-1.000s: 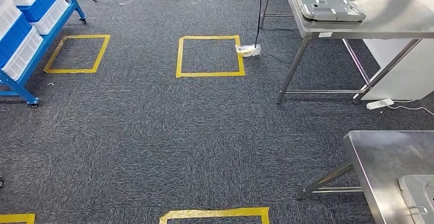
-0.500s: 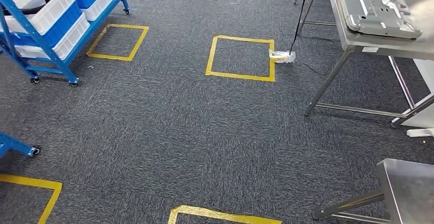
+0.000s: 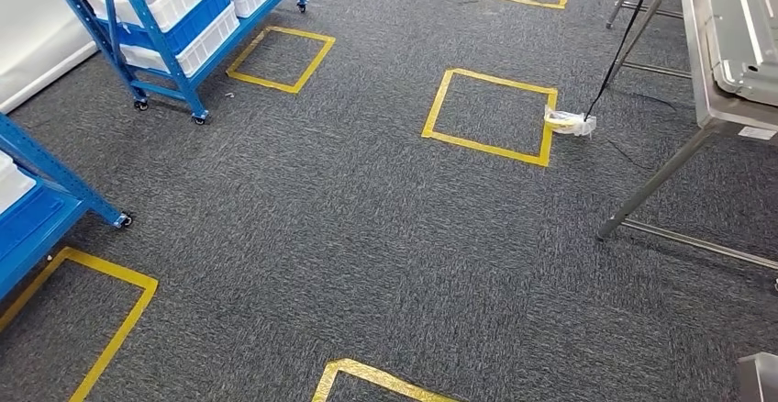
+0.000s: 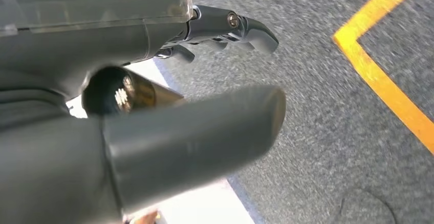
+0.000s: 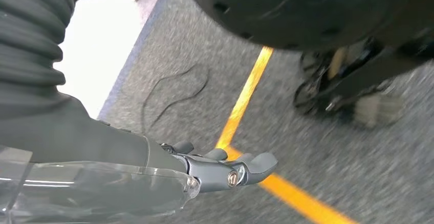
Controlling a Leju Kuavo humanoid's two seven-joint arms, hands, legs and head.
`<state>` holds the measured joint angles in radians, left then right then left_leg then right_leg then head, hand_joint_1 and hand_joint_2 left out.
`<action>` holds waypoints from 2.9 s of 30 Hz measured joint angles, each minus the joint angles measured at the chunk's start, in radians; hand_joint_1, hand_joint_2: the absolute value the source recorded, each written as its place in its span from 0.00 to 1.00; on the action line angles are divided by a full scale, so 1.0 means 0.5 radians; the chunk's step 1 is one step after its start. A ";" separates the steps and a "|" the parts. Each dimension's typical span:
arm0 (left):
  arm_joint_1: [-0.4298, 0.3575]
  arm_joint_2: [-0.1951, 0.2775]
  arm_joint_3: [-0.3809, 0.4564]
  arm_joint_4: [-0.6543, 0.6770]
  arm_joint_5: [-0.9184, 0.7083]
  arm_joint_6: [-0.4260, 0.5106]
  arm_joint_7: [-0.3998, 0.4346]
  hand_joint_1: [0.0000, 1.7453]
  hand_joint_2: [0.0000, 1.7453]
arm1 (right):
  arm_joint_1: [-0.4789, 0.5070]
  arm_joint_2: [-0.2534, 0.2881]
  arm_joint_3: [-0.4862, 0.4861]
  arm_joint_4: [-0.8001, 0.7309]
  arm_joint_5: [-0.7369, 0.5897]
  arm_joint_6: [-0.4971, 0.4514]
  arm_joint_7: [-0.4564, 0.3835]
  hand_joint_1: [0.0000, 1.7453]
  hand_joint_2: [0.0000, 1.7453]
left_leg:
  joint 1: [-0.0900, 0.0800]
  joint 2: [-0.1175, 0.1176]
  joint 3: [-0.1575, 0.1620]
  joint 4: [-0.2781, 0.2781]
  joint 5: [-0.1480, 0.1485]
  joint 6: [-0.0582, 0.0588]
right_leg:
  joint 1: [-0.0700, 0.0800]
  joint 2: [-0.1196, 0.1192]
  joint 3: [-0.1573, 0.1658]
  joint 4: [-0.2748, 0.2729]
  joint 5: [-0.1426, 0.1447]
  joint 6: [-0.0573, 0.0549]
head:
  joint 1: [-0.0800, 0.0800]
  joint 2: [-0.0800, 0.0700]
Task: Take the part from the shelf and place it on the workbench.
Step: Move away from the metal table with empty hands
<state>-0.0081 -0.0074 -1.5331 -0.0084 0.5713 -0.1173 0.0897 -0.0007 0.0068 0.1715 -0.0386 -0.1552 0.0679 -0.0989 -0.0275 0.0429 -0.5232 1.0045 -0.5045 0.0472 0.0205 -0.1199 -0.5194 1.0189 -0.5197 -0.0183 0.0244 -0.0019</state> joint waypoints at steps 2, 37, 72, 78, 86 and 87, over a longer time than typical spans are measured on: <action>0.003 0.016 -0.001 0.003 -0.057 -0.046 -0.020 0.00 1.00 | -0.018 -0.116 -0.014 -0.005 -0.038 0.149 0.012 0.00 1.00 | 0.009 -0.034 0.011 -0.018 0.017 0.021 | -0.008 0.068 -0.020 0.063 -0.048 0.024 | 0.002 0.000; 0.024 0.189 0.316 -0.147 0.309 -0.054 -0.101 0.00 0.00 | -0.178 -0.973 0.170 -0.283 0.360 0.618 0.195 0.00 1.00 | 0.039 -0.134 -0.011 -0.052 0.076 0.032 | -0.074 0.232 -0.243 0.523 -0.238 0.098 | -0.005 0.000; -0.004 0.112 0.422 -0.022 0.309 -0.122 -0.033 0.00 0.00 | -0.246 -0.945 0.317 -0.315 0.531 0.671 0.133 0.00 1.00 | 0.049 -0.253 -0.051 0.021 0.056 -0.006 | -0.113 0.327 -0.115 0.147 0.011 0.122 | -0.008 0.000; -0.003 0.108 0.422 -0.015 0.292 -0.105 -0.019 0.00 0.00 | -0.249 -0.936 0.319 -0.315 0.509 0.674 0.154 0.00 1.00 | 0.053 -0.300 -0.118 0.089 0.026 -0.069 | -0.115 0.308 -0.072 0.037 0.029 0.066 | -0.012 0.000; -0.015 0.104 0.416 -0.015 0.235 -0.133 0.015 0.00 0.00 | -0.236 -0.933 0.317 -0.314 0.476 0.673 0.171 0.00 1.00 | 0.061 -0.060 -0.256 0.374 -0.035 -0.086 | -0.097 0.100 -0.041 0.030 0.007 0.036 | -0.019 0.000; -0.017 0.103 0.414 -0.015 0.228 -0.135 0.020 0.00 0.00 | -0.235 -0.933 0.316 -0.314 0.471 0.673 0.171 0.00 1.00 | 0.052 -0.014 -0.187 0.237 0.015 -0.075 | -0.093 0.078 -0.031 0.030 0.000 0.042 | -0.019 0.000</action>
<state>-0.0167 0.0440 -1.3260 -0.0158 0.6855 -0.1848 0.0996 -0.1183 -0.4598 0.3293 -0.1957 0.0802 0.4043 -0.0134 -0.0014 0.0359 -0.6165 1.1232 -0.4970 0.0097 -0.0258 -0.0811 -0.5347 1.0342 -0.5199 0.0029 0.0151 -0.0019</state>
